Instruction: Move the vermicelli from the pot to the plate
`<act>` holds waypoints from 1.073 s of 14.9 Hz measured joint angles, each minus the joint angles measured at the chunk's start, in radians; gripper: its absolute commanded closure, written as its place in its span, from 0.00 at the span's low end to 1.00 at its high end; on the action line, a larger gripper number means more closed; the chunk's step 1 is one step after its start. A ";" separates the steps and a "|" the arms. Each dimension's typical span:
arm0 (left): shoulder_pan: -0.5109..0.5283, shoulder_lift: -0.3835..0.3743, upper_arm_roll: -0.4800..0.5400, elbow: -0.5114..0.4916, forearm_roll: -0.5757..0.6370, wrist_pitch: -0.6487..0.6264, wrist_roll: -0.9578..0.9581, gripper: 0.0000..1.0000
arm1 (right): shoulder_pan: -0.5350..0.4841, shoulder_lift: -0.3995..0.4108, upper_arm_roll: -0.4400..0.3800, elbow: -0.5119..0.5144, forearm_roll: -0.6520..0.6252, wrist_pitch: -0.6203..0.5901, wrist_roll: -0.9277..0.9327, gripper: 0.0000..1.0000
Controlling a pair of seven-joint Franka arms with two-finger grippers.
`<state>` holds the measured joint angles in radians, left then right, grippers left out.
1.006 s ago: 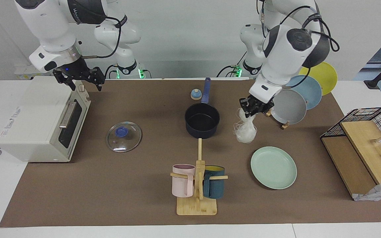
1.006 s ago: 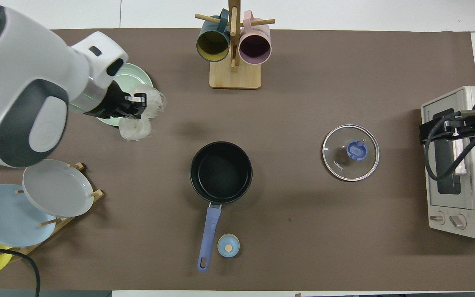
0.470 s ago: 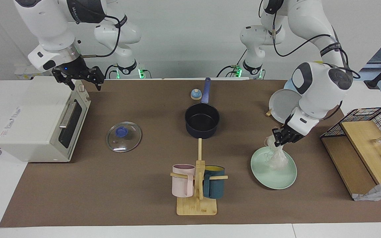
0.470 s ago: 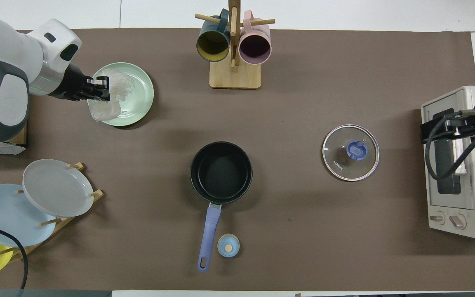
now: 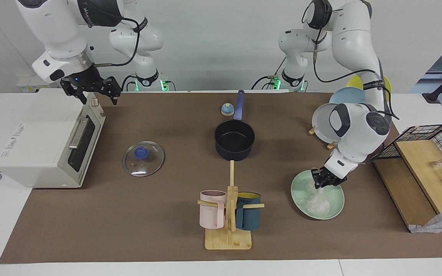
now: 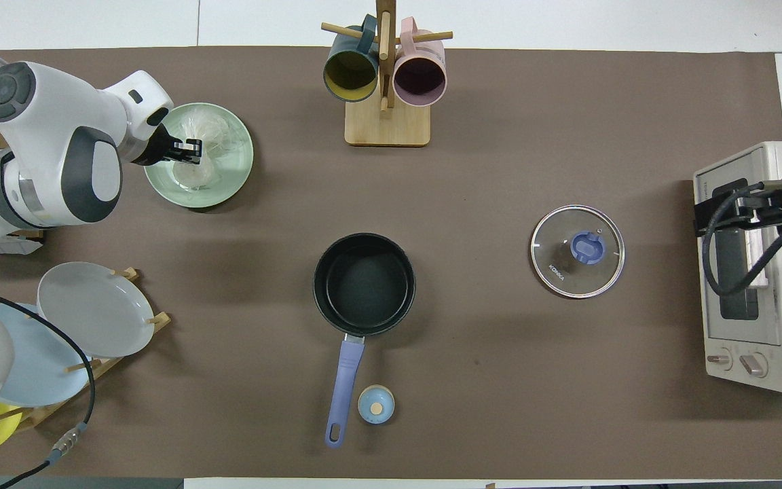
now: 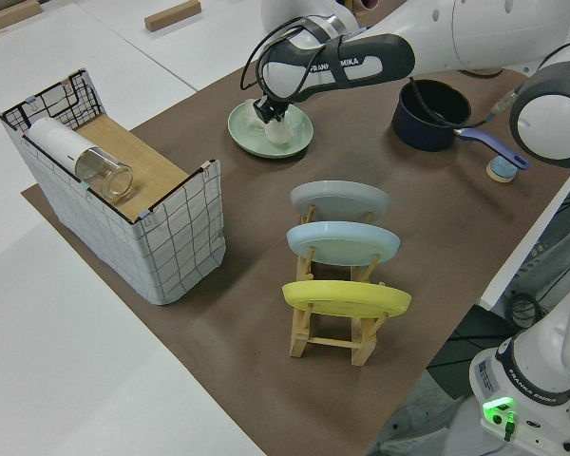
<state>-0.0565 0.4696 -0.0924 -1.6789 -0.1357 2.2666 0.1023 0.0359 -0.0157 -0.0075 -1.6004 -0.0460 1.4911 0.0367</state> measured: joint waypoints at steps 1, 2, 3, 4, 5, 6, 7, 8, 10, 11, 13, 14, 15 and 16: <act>0.000 -0.001 0.000 -0.001 0.001 0.001 0.007 0.00 | 0.000 0.000 0.000 0.000 0.000 0.000 0.000 0.00; 0.000 -0.003 0.000 -0.001 0.003 -0.003 0.010 0.00 | 0.000 0.000 0.000 0.001 0.000 0.000 0.000 0.00; 0.000 -0.010 0.000 0.002 0.004 -0.014 0.010 0.00 | 0.000 0.000 0.000 0.001 0.000 0.000 0.000 0.00; 0.000 -0.024 0.002 0.011 0.004 -0.045 0.010 0.00 | 0.000 0.000 0.000 0.001 0.000 0.000 0.000 0.00; 0.000 -0.046 0.009 0.023 0.005 -0.084 0.009 0.00 | 0.000 -0.001 0.000 0.001 0.000 0.000 0.000 0.00; 0.000 -0.079 0.019 0.034 0.007 -0.130 0.007 0.00 | 0.000 -0.003 0.000 0.001 0.000 0.000 0.000 0.00; 0.000 -0.119 0.030 0.042 0.013 -0.183 0.004 0.00 | 0.000 -0.005 0.000 0.002 0.000 0.000 0.000 0.00; 0.001 -0.163 0.038 0.051 0.019 -0.250 0.000 0.00 | 0.000 -0.006 0.000 0.004 0.000 0.000 0.000 0.00; 0.002 -0.250 0.046 0.068 0.028 -0.391 -0.014 0.00 | 0.000 -0.007 0.001 0.007 0.000 0.005 0.000 0.00; 0.002 -0.293 0.047 0.071 0.030 -0.451 -0.030 0.00 | 0.000 -0.007 0.001 0.008 0.000 0.005 0.000 0.00; 0.002 -0.374 0.051 0.070 0.035 -0.567 -0.065 0.00 | 0.000 -0.007 0.001 0.010 0.000 0.006 0.000 0.00; 0.002 -0.407 0.053 0.068 0.043 -0.616 -0.080 0.00 | 0.000 -0.007 0.001 0.011 0.000 0.007 0.000 0.00; 0.002 -0.436 0.053 0.061 0.057 -0.654 -0.098 0.00 | 0.000 -0.007 0.001 0.011 0.000 0.008 0.000 0.00; 0.002 -0.460 0.053 0.048 0.064 -0.677 -0.110 0.00 | 0.000 -0.007 0.001 0.011 0.000 0.008 0.000 0.00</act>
<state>-0.0545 0.0094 -0.0395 -1.6312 -0.0715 1.5894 -0.0081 0.0361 -0.0229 -0.0069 -1.5893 -0.0459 1.4992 0.0367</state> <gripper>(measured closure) 0.000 0.000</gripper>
